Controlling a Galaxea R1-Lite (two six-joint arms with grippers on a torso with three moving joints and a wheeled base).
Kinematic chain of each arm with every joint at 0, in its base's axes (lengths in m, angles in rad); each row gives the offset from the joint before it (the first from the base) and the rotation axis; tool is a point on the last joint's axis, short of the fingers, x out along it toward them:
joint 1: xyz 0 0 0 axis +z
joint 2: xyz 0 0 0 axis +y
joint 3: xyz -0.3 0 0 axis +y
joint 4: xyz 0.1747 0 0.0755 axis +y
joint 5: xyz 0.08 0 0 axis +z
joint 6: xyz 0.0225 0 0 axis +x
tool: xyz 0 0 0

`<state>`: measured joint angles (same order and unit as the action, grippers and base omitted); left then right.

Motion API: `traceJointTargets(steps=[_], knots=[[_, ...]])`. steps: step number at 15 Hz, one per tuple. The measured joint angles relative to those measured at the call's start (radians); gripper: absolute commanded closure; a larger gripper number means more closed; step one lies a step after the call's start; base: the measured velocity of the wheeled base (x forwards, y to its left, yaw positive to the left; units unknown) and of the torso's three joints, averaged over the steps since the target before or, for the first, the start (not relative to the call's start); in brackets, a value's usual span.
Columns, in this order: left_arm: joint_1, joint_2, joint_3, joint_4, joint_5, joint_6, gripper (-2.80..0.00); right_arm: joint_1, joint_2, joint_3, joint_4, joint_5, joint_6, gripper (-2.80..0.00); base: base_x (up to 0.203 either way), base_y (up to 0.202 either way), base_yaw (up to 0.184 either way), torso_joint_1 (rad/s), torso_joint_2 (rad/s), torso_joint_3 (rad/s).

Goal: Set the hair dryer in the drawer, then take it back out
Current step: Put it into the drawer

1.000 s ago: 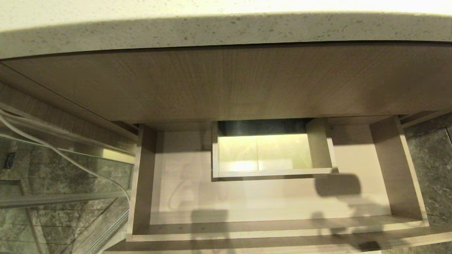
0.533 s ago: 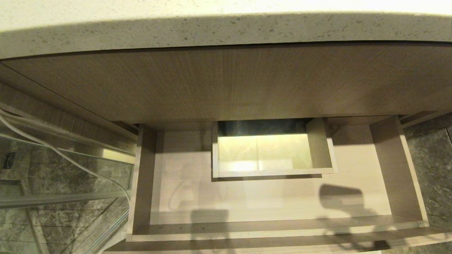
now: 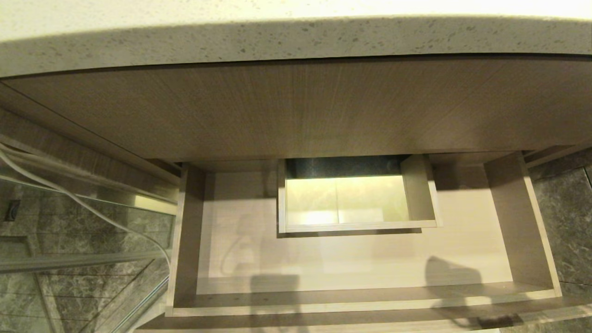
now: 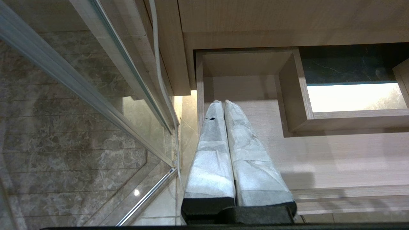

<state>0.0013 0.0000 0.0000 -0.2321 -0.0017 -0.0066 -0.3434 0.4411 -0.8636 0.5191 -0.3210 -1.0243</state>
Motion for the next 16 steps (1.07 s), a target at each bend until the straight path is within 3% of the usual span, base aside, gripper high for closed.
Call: traceJointTargets(steps=[8,16], knots=[[0.0,0.0,0.0,0.0,0.0,0.0,0.0,0.001,0.102,0.154,0.006,0.002,0.018,0.0,0.0,0.0,0.0,0.0,0.0,0.0],[0.0,0.0,0.0,0.0,0.0,0.0,0.0,0.003,0.304,0.165,-0.017,0.005,0.024,0.0,0.0,0.0,0.0,0.0,0.0,0.0]])
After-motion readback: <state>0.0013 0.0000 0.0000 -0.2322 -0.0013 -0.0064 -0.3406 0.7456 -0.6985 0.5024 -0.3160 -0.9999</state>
